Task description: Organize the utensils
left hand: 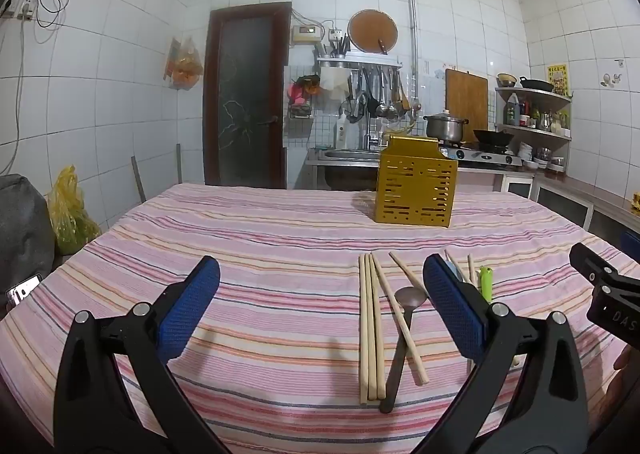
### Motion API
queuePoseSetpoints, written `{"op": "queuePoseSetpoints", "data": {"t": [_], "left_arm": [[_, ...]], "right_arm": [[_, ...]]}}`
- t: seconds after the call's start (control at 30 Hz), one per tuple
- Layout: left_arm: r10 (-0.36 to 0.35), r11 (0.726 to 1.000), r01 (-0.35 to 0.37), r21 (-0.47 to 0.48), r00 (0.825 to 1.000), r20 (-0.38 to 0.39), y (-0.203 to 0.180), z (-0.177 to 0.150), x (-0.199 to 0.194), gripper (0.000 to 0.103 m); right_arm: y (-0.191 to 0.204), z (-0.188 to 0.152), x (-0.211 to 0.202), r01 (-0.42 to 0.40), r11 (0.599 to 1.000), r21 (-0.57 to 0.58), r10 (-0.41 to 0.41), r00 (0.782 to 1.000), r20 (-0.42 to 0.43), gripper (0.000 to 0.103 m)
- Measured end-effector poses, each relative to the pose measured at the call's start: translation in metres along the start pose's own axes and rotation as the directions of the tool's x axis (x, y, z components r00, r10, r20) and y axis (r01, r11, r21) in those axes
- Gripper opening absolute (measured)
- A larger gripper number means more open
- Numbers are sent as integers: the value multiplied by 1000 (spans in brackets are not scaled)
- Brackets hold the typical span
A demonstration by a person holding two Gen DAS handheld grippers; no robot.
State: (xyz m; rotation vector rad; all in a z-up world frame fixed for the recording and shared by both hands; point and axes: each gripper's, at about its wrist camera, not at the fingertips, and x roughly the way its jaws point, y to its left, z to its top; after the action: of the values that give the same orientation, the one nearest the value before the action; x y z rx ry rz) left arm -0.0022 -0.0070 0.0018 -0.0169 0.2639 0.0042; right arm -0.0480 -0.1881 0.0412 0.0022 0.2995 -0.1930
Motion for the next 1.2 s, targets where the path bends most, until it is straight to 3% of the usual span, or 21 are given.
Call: {"op": "queuePoseSetpoints", "data": {"t": [1.2], "left_arm": [[3,1000,-3,-1,1000,16,8,3,-7,98]], "right_arm": [[2,0,-4,7,1000,-4,-7,1000,15,99]]}}
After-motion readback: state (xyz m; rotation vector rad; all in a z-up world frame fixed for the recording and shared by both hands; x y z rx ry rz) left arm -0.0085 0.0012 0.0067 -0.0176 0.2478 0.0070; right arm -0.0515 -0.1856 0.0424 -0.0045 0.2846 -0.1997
